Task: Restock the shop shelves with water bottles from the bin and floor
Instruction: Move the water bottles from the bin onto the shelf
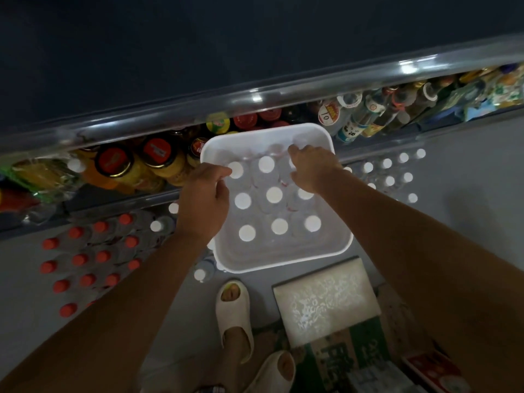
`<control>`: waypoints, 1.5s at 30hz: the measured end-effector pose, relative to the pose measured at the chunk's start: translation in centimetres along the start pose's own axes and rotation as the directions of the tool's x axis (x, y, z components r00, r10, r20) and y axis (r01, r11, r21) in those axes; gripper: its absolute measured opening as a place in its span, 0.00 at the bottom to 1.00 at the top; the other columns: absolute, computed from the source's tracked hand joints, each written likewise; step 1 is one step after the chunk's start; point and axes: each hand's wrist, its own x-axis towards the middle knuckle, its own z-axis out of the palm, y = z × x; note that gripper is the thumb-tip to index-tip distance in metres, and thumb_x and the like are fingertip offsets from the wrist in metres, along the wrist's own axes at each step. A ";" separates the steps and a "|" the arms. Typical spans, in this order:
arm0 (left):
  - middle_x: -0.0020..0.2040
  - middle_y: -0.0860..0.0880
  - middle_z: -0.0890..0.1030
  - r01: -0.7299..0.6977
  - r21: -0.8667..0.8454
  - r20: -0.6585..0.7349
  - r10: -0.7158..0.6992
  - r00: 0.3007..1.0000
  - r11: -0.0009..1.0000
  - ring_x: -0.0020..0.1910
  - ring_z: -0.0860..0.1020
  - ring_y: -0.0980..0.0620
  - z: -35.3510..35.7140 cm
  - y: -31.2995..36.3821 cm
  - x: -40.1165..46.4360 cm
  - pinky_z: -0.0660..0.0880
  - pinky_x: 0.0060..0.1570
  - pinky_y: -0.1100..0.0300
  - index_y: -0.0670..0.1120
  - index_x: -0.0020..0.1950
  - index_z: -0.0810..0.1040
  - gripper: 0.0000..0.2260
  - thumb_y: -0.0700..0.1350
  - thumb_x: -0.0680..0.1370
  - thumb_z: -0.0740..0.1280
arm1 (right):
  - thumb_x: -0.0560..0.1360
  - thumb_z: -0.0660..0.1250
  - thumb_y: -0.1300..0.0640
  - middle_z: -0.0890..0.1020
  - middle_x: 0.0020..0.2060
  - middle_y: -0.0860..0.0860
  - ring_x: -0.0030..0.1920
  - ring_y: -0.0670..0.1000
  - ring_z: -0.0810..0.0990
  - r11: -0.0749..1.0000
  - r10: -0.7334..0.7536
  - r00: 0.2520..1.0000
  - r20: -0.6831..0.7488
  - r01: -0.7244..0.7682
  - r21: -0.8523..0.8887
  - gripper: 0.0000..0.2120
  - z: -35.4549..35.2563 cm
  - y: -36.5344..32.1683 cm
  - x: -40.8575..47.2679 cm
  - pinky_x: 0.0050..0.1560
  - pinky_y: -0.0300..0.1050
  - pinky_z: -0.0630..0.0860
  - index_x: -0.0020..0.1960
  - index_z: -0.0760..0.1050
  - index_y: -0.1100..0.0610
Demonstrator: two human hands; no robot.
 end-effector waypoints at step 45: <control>0.53 0.48 0.83 -0.266 0.192 0.126 0.245 0.961 0.945 0.48 0.79 0.52 -2.8 5.1 5.9 0.76 0.50 0.59 0.46 0.55 0.83 0.09 0.40 0.77 0.67 | 0.69 0.69 0.50 0.79 0.39 0.52 0.40 0.54 0.77 0.869 -0.316 0.795 -0.517 0.461 0.178 0.11 -11.2 4.6 -2.4 0.35 0.45 0.70 0.43 0.75 0.58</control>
